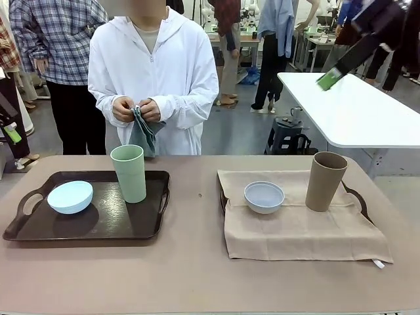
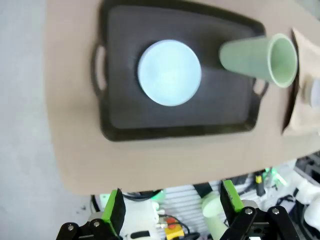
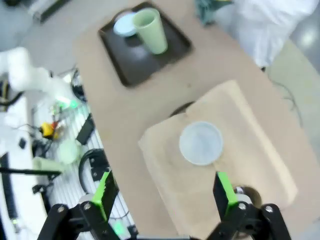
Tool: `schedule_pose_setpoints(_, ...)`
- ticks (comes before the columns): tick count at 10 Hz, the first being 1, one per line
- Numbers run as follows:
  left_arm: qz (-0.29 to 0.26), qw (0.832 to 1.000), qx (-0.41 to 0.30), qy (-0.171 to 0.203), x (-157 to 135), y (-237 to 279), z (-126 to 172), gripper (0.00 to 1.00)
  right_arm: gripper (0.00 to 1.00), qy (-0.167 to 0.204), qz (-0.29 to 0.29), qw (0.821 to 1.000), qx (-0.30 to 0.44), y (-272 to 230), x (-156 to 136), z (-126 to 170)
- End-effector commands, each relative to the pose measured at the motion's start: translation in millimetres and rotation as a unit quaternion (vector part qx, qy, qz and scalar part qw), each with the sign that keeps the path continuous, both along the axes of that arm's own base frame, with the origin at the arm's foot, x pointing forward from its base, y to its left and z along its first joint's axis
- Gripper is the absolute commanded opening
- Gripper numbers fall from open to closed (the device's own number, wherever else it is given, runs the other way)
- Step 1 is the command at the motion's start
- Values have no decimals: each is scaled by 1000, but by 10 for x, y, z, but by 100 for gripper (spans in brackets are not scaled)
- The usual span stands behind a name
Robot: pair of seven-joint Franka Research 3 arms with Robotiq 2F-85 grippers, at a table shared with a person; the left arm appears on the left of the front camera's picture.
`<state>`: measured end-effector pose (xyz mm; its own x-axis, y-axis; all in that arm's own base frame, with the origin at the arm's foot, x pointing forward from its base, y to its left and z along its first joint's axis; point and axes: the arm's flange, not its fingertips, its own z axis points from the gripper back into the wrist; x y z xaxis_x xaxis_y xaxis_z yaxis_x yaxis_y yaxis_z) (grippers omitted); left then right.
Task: Set up a tray with a mat and arrange the tableware.
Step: Pick up the Picnic Bowl and Reusable plastic cup from the Handle tray in front of the human's position and hold them in the air.
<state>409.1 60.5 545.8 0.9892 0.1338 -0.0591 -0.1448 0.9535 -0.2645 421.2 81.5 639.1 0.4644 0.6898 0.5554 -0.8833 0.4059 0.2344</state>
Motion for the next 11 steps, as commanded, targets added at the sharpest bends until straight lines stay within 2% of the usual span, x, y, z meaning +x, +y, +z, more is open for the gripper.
schedule_pose_setpoints(1,31,999,44,5,141,77,-65,100,100,8,59,998,9,78,100,-191)
schedule_pose_setpoints(2,30,999,42,10,190,117,-73,100,100,24,70,997,19,130,162,-236)
schedule_pose_setpoints(3,13,1000,20,-2,69,58,-52,100,100,48,60,997,32,67,217,-280)
schedule_pose_setpoints(4,13,1000,20,-2,69,58,-52,100,100,8,54,999,1,241,48,-188)
schedule_pose_setpoints(9,13,1000,26,-2,107,70,-49,100,100,12,60,998,8,223,57,-182)
schedule_pose_setpoints(10,-4,1000,9,-8,200,3,-217,100,100,-37,106,994,16,307,259,-400)
schedule_pose_setpoints(11,-16,1000,27,-3,295,-134,-369,100,100,-50,151,987,7,522,568,-646)
